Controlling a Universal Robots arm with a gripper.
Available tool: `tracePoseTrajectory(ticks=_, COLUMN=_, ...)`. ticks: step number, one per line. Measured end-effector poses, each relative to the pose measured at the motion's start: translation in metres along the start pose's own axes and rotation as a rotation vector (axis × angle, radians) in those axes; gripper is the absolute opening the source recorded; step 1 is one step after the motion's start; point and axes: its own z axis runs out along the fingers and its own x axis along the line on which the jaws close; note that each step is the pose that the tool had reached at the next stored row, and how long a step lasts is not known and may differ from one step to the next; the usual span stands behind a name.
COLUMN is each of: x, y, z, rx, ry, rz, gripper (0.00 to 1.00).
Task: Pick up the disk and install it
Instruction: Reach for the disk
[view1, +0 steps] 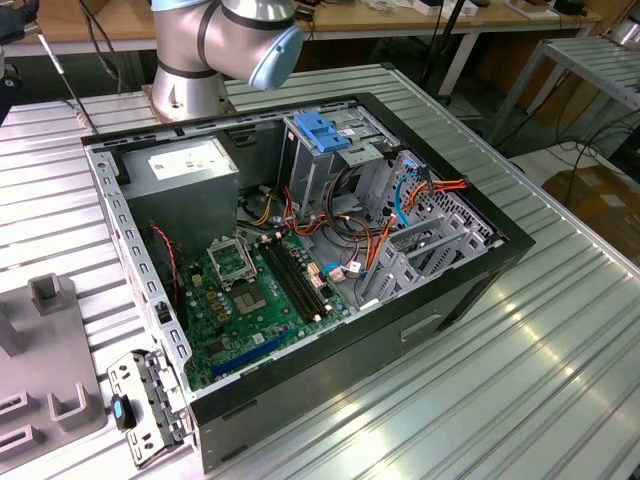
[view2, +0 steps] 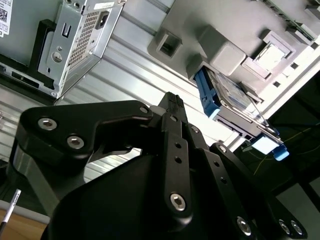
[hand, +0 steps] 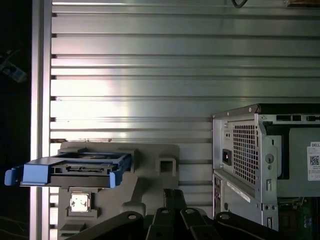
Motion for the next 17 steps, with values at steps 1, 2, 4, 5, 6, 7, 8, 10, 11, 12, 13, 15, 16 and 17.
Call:
tracePoseTrajectory(ticks=1, x=0.0026, y=0.0001, z=0.0, rx=0.0, ry=0.0, rz=0.0, gripper=0.11)
tracePoseTrajectory(ticks=2, x=0.0047, y=0.0002, z=-0.0001, rx=0.0, ry=0.0, rz=0.0, gripper=0.11)
tracePoseTrajectory(ticks=4, x=0.0086, y=0.0005, z=-0.0001, rx=0.0, ry=-0.0001, rz=0.0, gripper=0.11)
tracePoseTrajectory(ticks=5, x=0.0098, y=0.0005, z=-0.0002, rx=0.0001, ry=0.0001, rz=0.0, gripper=0.11)
tracePoseTrajectory(ticks=6, x=0.0113, y=0.0006, z=-0.0002, rx=0.0, ry=0.0, rz=0.0, gripper=0.11)
tracePoseTrajectory(ticks=7, x=0.0126, y=0.0007, z=-0.0002, rx=0.0, ry=0.0, rz=0.0, gripper=0.11)
tracePoseTrajectory(ticks=8, x=0.014, y=0.0008, z=-0.0003, rx=0.0, ry=0.0, rz=0.0, gripper=0.11)
tracePoseTrajectory(ticks=10, x=0.0163, y=0.0009, z=-0.0003, rx=0.0, ry=0.0, rz=0.0, gripper=0.11)
tracePoseTrajectory(ticks=11, x=0.0176, y=0.001, z=-0.0004, rx=0.0001, ry=0.0001, rz=0.0, gripper=0.11)
tracePoseTrajectory(ticks=12, x=0.0188, y=0.0011, z=-0.0004, rx=0.0001, ry=0.0001, rz=0.0, gripper=0.11)
tracePoseTrajectory(ticks=13, x=0.02, y=0.0012, z=-0.0004, rx=0.0, ry=0.0, rz=0.0, gripper=0.11)
tracePoseTrajectory(ticks=15, x=0.0225, y=0.0015, z=-0.0004, rx=0.0, ry=0.0, rz=0.0, gripper=0.11)
tracePoseTrajectory(ticks=16, x=0.0245, y=0.0017, z=-0.0004, rx=0.0, ry=-0.0001, rz=0.0, gripper=0.11)
tracePoseTrajectory(ticks=17, x=0.0262, y=0.0018, z=-0.0005, rx=0.0001, ry=0.0, rz=0.0, gripper=0.11)
